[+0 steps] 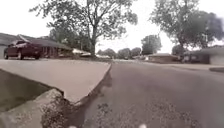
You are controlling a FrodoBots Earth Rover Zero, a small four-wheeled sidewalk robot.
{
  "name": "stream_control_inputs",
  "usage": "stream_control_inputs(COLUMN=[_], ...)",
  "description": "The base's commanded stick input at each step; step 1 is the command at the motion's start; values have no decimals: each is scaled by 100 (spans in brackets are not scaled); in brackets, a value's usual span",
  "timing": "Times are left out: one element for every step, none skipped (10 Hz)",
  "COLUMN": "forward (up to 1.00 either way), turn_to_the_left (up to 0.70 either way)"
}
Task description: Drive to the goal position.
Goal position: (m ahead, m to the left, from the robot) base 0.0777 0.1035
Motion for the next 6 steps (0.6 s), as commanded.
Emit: stream_control_inputs(forward=[67, 52, 37, 23, 8, 0], turn_to_the_left=[0, 0, 0, 0, 0, 0])
